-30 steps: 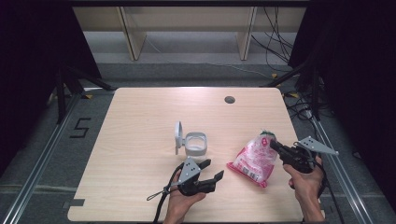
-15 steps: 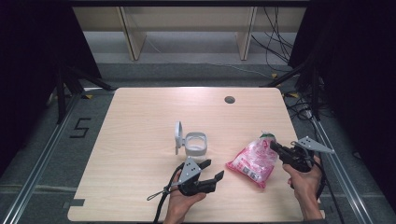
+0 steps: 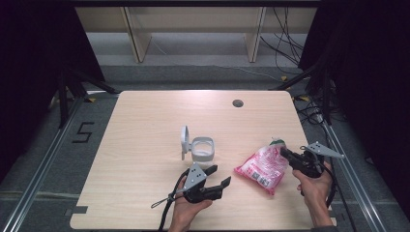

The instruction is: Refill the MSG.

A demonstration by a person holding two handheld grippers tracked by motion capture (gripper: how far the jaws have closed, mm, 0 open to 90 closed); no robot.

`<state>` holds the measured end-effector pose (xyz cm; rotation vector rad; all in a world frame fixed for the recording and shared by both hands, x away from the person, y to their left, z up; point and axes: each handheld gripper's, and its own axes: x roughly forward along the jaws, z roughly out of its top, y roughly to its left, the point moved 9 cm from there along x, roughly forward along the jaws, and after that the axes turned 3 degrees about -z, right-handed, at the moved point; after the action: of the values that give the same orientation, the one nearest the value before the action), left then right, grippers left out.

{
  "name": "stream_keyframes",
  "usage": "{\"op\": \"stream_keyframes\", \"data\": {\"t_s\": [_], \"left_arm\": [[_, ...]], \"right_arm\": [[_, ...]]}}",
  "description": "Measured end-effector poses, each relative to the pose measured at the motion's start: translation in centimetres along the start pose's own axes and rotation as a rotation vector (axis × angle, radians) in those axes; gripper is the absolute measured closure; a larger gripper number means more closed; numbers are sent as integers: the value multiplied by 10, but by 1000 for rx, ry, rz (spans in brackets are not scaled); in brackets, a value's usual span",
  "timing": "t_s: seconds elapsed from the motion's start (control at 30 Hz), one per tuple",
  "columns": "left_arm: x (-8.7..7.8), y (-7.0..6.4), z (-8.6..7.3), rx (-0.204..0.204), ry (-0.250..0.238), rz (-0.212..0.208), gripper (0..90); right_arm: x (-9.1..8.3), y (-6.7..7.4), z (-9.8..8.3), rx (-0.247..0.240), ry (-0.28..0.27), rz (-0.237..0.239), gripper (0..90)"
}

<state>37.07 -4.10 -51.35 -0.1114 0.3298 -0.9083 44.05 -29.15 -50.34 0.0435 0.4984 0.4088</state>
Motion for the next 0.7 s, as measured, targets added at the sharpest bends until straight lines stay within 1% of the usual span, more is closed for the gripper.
{"op": "stream_keyframes", "data": {"t_s": [0.03, 0.07, 0.1, 0.13, 0.17, 0.2, 0.23, 0.27, 0.3, 0.33, 0.37, 0.4, 0.47, 0.5, 0.53, 0.57, 0.6, 0.63, 0.67, 0.7], "left_arm": [[0, 0, 0, 3, -2, -4, 360], [0, 0, 1, 2, -9, -8, 360], [-1, 0, 0, 4, -3, -4, 360], [-1, 1, 0, 4, -2, -4, 359], [-1, 1, 0, 4, 7, 5, 358], [-1, 1, 0, 2, -2, 0, 358], [0, 1, 0, 2, -8, -7, 357], [-1, 2, -1, 2, 2, 3, 357], [-1, 2, -1, -2, 1, 2, 356], [-1, 2, -1, -6, -1, 0, 356], [-1, 3, -1, -5, -2, 1, 356], [-1, 3, -1, -4, -1, 2, 356], [-2, 3, -1, -3, 2, 2, 355], [-1, 3, 0, -9, -6, -3, 355], [-1, 4, 1, -12, -12, -3, 355], [-3, 4, 1, -9, -8, 5, 356], [-4, 5, 1, -6, -4, 7, 355], [-3, 5, 2, -12, -20, -1, 355], [-4, 6, 3, -10, -17, 7, 356], [-6, 7, 3, -12, -13, 9, 356]], "right_arm": [[0, 3, -1, 19, 5, 13, 892], [-1, 3, -1, 20, 9, 12, 891], [0, -1, -1, -2, 7, -5, 889], [-1, 0, -2, 8, 16, -1, 886], [-1, 1, -3, 34, 18, -1, 881], [0, -2, -3, 16, 10, -18, 877], [0, -2, -4, 26, 12, -17, 867], [-1, -1, -5, 50, 19, -16, 855], [-1, -5, -5, 18, 18, -25, 843], [-1, -2, -6, 64, 29, -19, 831], [-1, -4, -8, 60, 34, -29, 816], [0, -9, -8, 14, 24, -43, 798], [0, -10, -10, 14, 42, -51, 776], [0, -11, -11, -1, 44, -55, 763], [-1, -10, -10, 8, 42, -56, 741], [0, -10, -9, 9, 26, -46, 728], [-2, -7, -11, 52, 52, -73, 715], [-2, -10, -10, 19, 40, -82, 697], [-3, -10, -11, 31, 44, -98, 673], [-4, -12, -11, 21, 45, -96, 653]]}}
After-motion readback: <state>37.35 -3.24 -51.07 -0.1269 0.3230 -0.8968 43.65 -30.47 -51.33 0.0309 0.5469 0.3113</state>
